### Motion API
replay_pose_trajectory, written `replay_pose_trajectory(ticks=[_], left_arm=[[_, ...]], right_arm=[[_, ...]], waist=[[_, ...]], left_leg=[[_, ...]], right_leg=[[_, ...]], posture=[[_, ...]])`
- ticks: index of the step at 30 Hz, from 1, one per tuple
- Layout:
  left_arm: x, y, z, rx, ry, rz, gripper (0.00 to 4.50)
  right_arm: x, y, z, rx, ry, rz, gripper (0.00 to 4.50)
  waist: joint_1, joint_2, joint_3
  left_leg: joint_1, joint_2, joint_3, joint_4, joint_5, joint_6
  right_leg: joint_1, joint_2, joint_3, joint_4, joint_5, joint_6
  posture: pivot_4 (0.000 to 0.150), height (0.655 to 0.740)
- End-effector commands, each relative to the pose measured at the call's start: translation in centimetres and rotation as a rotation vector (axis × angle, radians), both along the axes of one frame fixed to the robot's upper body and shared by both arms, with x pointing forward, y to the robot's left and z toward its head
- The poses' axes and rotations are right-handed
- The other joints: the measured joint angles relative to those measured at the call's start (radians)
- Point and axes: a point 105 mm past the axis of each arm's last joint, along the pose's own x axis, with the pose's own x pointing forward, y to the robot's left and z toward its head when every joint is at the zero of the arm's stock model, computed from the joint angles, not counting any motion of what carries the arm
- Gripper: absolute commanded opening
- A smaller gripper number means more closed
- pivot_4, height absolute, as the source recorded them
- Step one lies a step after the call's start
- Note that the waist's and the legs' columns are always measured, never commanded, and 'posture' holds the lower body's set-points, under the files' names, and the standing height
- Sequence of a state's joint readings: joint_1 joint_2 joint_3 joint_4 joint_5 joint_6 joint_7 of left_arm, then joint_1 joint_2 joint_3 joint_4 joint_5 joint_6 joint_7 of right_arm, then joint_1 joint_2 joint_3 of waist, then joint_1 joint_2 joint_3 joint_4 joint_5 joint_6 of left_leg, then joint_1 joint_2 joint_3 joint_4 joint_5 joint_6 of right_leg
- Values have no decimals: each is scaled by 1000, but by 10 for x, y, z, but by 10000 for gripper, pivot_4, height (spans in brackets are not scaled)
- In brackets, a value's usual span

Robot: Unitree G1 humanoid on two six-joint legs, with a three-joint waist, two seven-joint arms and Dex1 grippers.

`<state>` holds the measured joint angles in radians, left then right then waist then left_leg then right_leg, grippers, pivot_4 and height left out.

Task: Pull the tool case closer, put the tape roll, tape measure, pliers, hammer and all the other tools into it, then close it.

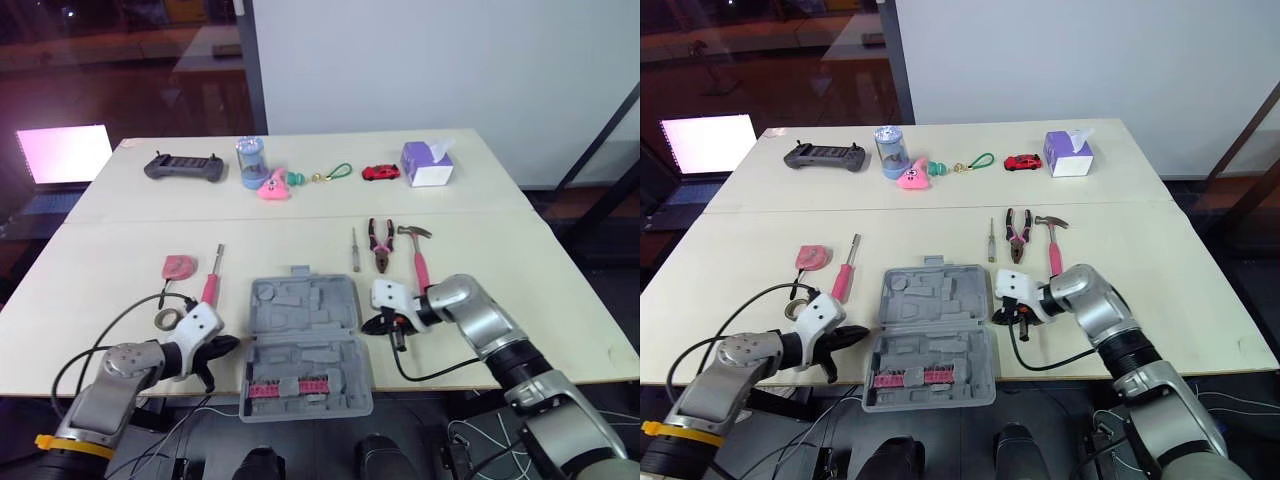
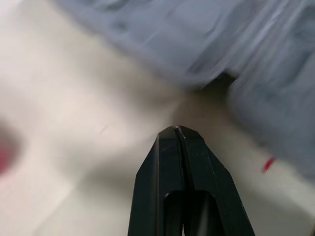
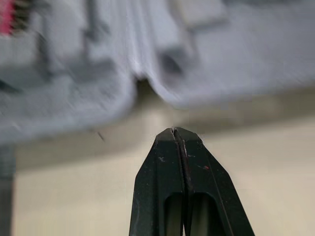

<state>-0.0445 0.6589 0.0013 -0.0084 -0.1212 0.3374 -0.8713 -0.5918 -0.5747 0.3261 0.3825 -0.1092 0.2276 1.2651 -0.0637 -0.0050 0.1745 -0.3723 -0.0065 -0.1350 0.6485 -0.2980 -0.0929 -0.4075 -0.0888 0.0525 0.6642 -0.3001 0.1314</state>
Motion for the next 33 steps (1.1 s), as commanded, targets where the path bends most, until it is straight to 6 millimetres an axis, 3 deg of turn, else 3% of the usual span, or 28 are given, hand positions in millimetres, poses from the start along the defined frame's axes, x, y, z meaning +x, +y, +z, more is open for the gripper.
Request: replay_pose_trajectory(ticks=[1, 3, 5, 9, 12, 13, 14, 20, 26, 33], left_arm=[[1, 20, 20, -50, -70, 51, 0], [-6, 36, 33, -110, -113, 100, 2550], [-13, 51, 42, -136, -160, 151, 8556], [-29, 91, 56, -133, -252, 279, 29515], [-35, 115, 64, -139, -326, 381, 44353], [-38, 121, 66, -137, -346, 405, 45000], [-40, 124, 68, -136, -357, 417, 45000], [-47, 153, 63, -131, -362, 524, 45000], [-44, 154, 64, -151, -363, 510, 45000], [-43, 147, 74, -175, -383, 472, 45000]], right_arm=[[11, -26, 23, 58, -63, -120, 367], [10, -54, 37, 100, -92, -221, 104], [5, -75, 47, 133, -122, -288, 5653], [-10, -107, 72, 273, -168, -434, 23854], [-31, -131, 78, 358, -148, -521, 38304], [-39, -143, 78, 378, -138, -561, 43408], [-44, -150, 78, 387, -132, -588, 44266], [-63, -194, 73, 416, -161, -781, 44266], [-63, -195, 73, 426, -192, -803, 44266], [-56, -173, 85, 449, -212, -736, 44266]], waist=[[0, 0, 0], [2, 0, 0], [6, 0, 0], [15, 0, 0], [21, 0, 0], [25, 0, 0], [27, 0, 1], [23, -1, 1], [17, -1, 1], [19, -1, 1]], left_leg=[[0, 0, 0, 0, 0, 0], [0, 0, 0, 0, 0, 0], [-1, 0, 0, 0, -1, 1], [-1, 1, 1, -1, -1, 3], [0, 1, 1, 0, -2, 3], [0, 1, 1, 0, -2, 3], [0, 1, 1, 0, -2, 3], [1, 1, 2, 0, -2, 3], [2, 1, 2, 0, -2, 3], [2, 1, 2, 0, -2, 3]], right_leg=[[0, 0, 0, 0, 0, 0], [0, 0, 0, 0, 0, 0], [-1, 0, 0, -1, 0, 0], [-1, 0, 0, -1, 0, 0], [0, 0, 0, -1, 0, 0], [1, 0, 0, -1, 0, 0], [2, 0, 0, -2, 0, 0], [4, 0, 0, -3, 0, 0], [4, 1, 0, -2, 0, 0], [4, 1, 0, -2, 0, 0]], posture=[[1500, 7400], [1500, 7400], [1500, 7400], [1500, 7400], [1500, 7400], [1500, 7400], [1500, 7400], [1500, 7400], [1500, 7400], [1500, 7400]])
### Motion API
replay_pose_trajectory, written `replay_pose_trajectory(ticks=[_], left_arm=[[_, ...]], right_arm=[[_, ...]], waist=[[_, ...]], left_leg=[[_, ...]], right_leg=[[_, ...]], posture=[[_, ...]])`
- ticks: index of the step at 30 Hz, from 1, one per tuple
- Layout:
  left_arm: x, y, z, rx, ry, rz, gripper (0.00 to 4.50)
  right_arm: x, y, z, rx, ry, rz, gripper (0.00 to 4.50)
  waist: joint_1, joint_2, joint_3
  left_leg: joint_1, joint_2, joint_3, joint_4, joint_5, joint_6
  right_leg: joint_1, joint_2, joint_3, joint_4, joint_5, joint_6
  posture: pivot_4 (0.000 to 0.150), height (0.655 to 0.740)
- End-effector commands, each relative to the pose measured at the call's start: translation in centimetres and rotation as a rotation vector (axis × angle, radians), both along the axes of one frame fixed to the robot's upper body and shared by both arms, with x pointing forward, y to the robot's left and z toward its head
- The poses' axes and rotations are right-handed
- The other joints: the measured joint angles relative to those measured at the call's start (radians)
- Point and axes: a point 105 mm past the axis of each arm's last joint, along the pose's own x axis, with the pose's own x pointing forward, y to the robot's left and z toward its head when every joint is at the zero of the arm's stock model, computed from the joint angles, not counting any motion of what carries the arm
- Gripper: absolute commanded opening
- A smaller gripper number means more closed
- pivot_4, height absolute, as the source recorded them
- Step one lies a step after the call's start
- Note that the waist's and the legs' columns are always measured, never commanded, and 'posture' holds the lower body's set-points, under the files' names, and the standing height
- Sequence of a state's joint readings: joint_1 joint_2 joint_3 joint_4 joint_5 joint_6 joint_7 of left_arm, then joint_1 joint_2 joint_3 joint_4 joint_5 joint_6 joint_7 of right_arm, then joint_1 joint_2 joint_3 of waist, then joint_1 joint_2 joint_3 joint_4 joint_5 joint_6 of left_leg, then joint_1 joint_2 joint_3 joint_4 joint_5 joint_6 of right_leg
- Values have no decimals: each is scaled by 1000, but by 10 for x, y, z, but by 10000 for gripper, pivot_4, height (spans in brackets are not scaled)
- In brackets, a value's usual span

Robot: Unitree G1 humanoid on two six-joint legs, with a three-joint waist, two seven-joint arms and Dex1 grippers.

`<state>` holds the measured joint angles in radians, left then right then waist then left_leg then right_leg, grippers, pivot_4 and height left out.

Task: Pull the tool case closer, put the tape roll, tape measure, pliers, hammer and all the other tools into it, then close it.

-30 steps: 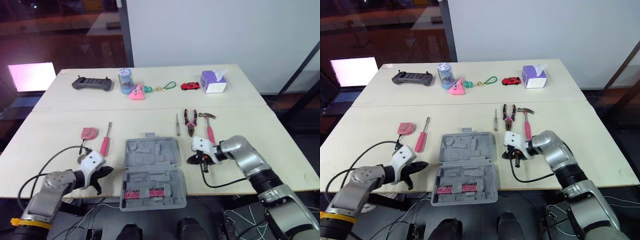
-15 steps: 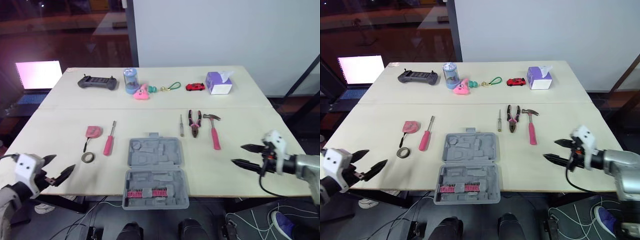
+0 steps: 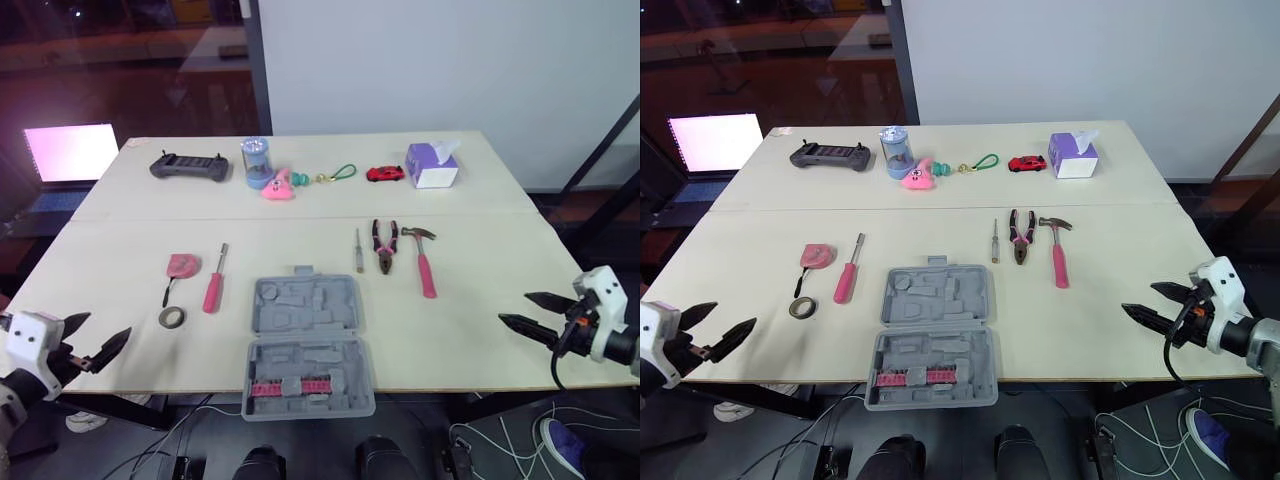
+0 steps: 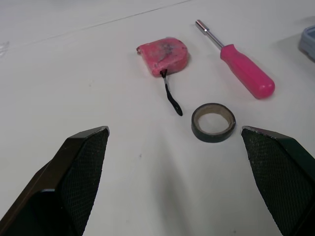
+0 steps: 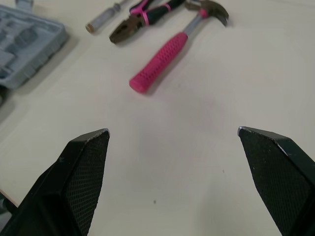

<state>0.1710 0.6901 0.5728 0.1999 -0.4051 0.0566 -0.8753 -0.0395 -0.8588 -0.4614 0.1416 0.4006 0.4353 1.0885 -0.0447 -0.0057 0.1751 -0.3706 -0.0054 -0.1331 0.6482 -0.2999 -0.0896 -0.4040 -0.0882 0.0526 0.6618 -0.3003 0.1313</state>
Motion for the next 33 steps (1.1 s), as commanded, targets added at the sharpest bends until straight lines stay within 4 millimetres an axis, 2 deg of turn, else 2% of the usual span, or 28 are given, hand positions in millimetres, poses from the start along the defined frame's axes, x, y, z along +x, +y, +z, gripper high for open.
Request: replay_pose_trajectory(ticks=[1, 8, 14, 18, 23, 27, 33], left_arm=[[0, -3, 20, 21, -55, -29, 45000], [-1, -47, 42, -15, -84, -142, 45000], [-18, -59, 40, -4, -99, -81, 45000], [-39, -70, 33, -46, -101, -1, 45000], [-57, -77, 24, -89, -93, 93, 45000], [-66, -80, 19, -97, -82, 120, 45000], [-62, -78, 21, -105, -96, 138, 45000]], right_arm=[[4, 19, 17, -1, -52, 76, 44266], [6, 97, 36, 0, -28, 381, 44266], [6, 152, 54, 12, -6, 626, 44266], [15, 185, 72, -12, -32, 788, 44266], [24, 199, 82, -56, -43, 870, 44266], [31, 201, 84, -81, -46, 886, 44266], [37, 200, 79, -110, -44, 877, 44266]], waist=[[0, 0, 0], [0, 0, 0], [0, 0, 0], [-1, -1, 1], [17, -3, 1], [29, -3, 1], [30, -3, 1]], left_leg=[[0, 0, 0, 0, 0, 0], [0, 0, 0, 0, 0, 0], [-1, 0, 0, 0, 0, 0], [-1, 1, 0, 0, 0, 0], [-2, 1, -1, 0, 0, 0], [-3, 1, 0, 0, 0, 0], [-3, 1, 0, 0, 0, 0]], right_leg=[[0, 0, 0, 0, 0, 0], [0, 0, 0, 0, 0, 0], [0, 0, 0, -1, 0, 0], [-1, 0, 0, -1, 0, 0], [0, 0, -1, -4, 0, 0], [0, 0, -1, -7, 1, 0], [1, 0, -1, -8, 2, 0]], posture=[[1500, 7400], [1500, 7400], [1500, 7400], [1500, 7400], [1500, 7400], [1500, 7400], [1500, 7400]])
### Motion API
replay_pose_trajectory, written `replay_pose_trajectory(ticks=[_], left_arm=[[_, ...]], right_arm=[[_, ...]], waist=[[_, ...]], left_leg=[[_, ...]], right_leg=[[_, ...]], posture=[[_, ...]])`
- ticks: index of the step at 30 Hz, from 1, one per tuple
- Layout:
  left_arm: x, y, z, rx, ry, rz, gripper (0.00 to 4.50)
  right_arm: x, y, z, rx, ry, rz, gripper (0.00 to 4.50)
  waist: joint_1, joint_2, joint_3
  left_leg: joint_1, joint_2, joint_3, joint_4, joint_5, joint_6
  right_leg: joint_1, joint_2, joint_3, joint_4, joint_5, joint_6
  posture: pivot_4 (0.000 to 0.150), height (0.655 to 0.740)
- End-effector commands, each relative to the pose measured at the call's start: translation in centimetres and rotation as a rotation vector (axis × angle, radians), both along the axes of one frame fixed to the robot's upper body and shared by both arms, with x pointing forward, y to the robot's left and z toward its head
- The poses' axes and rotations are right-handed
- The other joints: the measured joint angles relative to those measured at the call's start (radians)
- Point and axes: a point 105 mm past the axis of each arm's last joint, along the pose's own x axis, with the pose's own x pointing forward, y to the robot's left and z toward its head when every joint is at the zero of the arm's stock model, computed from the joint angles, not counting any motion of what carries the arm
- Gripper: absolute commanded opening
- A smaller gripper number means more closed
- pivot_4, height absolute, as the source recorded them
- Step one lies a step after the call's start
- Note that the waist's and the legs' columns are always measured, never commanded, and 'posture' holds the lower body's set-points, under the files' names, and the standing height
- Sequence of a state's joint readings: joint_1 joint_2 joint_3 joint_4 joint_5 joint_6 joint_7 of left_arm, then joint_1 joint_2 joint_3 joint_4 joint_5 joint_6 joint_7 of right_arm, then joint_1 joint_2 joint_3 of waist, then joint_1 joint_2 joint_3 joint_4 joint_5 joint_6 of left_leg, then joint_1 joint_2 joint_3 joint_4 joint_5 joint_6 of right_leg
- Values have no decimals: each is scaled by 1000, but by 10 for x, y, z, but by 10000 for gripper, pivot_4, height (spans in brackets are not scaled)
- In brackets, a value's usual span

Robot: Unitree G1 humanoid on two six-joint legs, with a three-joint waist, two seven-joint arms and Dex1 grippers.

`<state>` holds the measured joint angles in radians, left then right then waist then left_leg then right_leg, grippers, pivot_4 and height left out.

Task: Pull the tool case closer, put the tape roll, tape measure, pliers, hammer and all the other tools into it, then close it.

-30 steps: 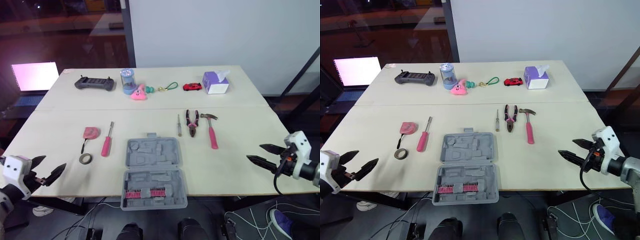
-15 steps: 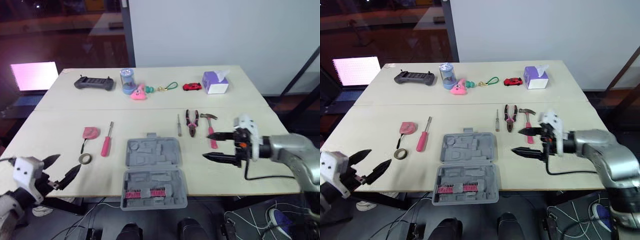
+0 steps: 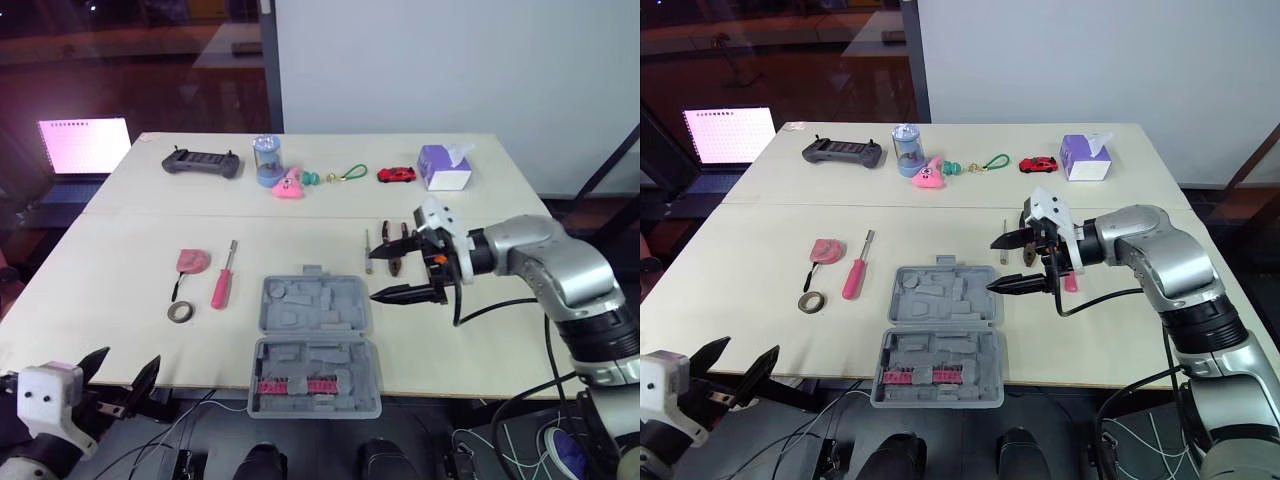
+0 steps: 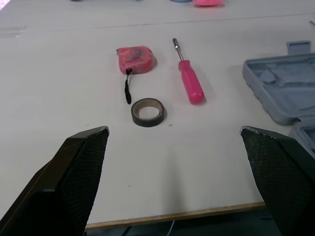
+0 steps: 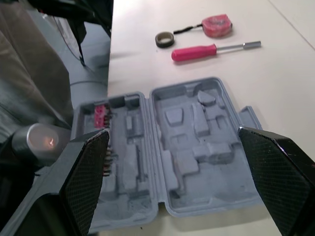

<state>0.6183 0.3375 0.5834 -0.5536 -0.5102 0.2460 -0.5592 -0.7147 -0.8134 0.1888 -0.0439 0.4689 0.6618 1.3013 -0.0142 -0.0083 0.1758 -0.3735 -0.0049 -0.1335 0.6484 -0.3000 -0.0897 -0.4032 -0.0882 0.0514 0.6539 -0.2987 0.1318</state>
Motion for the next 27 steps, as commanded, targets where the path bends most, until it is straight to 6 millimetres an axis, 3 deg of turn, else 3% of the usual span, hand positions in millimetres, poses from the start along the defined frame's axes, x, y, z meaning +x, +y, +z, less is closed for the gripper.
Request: replay_pose_trajectory(ticks=[1, 7, 16, 19, 27], left_arm=[[6, 1, 12, 23, -43, -4, 45000], [23, 1, 6, 19, -8, -10, 45000], [87, 3, -17, 3, 121, 42, 45000], [107, -2, -25, 22, 157, 33, 32152], [128, -10, -35, 31, 181, 36, 32152]], right_arm=[[0, 2, 9, -2, -57, 14, 44266], [-4, 9, 11, 18, -71, 8, 44266], [-11, 22, 7, 34, -92, -15, 44266], [-13, 25, 7, 40, -96, -23, 45000], [-14, 26, 9, 38, -105, -37, 45000]], waist=[[-1, 0, 0], [-3, 0, 0], [-5, 0, 0], [-3, 0, 0], [-4, 0, 0]], left_leg=[[0, 0, 0, 0, 0, 0], [0, 0, 0, 0, 0, 0], [-1, 0, -1, 0, 0, 0], [-1, 0, -2, -1, 0, 0], [-1, 0, -1, 0, 0, 0]], right_leg=[[0, 0, 0, 0, 0, 0], [0, 0, 0, 0, 0, 0], [0, 0, 0, -1, 2, 1], [-1, 1, -1, -1, 2, 1], [-1, 0, -1, -1, 2, 0]], posture=[[1500, 7400], [1500, 7400], [1500, 7400], [1500, 7400], [1500, 7400]])
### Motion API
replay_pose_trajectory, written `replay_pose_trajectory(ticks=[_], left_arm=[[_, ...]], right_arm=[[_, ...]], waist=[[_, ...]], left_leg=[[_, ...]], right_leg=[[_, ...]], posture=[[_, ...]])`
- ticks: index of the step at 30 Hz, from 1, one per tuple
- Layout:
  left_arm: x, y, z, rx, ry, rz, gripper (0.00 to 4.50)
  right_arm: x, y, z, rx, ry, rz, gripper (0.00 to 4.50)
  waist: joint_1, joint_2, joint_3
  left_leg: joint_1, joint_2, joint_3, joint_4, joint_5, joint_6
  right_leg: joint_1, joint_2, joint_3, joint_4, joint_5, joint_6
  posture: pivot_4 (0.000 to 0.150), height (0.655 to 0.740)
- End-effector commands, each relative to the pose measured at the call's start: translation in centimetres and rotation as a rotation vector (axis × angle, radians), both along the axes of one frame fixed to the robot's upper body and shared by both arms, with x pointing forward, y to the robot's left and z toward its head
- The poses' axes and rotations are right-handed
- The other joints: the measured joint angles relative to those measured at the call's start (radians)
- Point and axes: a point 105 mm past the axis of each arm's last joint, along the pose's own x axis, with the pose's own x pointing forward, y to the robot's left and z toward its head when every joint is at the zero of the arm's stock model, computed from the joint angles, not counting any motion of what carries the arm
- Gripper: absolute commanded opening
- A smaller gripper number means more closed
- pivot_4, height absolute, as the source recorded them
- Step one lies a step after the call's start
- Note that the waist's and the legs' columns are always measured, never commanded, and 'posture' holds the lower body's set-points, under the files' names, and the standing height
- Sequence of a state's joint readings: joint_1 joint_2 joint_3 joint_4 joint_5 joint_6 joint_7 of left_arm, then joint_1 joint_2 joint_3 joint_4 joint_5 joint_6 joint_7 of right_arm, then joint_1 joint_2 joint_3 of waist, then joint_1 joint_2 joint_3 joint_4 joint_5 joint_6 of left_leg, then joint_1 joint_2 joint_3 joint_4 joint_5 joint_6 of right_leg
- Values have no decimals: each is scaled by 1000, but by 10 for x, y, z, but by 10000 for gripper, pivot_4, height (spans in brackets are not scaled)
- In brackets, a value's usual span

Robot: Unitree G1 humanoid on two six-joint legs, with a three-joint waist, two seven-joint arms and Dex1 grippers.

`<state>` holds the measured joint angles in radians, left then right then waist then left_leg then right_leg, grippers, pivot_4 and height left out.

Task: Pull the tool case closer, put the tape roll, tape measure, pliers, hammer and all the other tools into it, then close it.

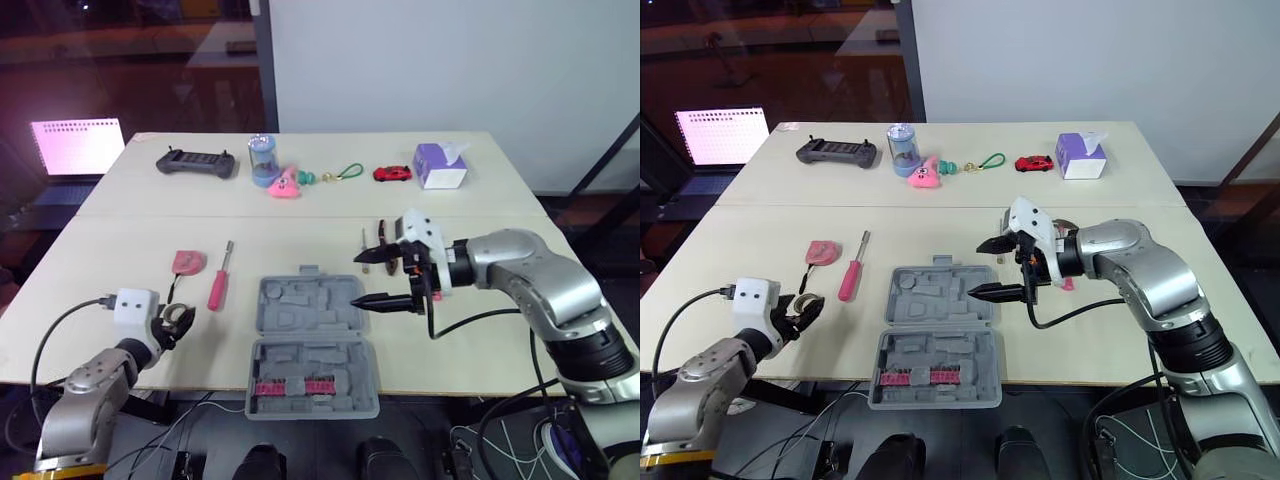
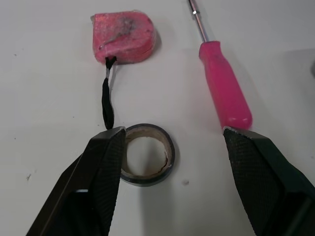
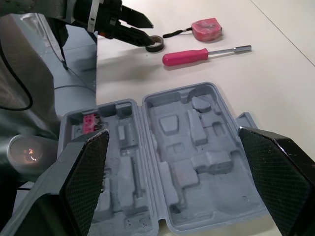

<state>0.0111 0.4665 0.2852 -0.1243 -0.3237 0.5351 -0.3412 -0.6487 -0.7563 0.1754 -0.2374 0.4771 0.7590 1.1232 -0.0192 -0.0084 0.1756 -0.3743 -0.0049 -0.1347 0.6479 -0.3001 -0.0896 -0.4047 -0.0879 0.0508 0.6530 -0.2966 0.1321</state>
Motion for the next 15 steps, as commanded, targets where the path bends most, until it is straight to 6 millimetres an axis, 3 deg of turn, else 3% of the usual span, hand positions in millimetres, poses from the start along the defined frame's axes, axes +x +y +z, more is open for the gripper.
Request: replay_pose_trajectory(ticks=[1, 13, 15], left_arm=[[7, -1, 2, 30, -10, 8, 32152], [22, -8, -11, 15, 41, 31, 32152], [21, -5, -12, 17, 48, 40, 26678]], right_arm=[[-3, 2, 13, 19, -53, 12, 45000], [4, 0, 14, -3, -77, -21, 45000], [5, -1, 14, -5, -78, -25, 45000]], waist=[[2, 0, 0], [0, 0, 0], [0, 0, 0]], left_leg=[[0, 0, 0, 0, 0, 0], [0, 0, 0, 0, 0, 0], [0, 0, 0, 0, 0, 0]], right_leg=[[0, 0, 0, 0, 0, 0], [0, 0, 0, 0, 0, 0], [0, 0, 0, 0, 0, 0]], posture=[[1500, 7400], [1500, 7400], [1500, 7400]])
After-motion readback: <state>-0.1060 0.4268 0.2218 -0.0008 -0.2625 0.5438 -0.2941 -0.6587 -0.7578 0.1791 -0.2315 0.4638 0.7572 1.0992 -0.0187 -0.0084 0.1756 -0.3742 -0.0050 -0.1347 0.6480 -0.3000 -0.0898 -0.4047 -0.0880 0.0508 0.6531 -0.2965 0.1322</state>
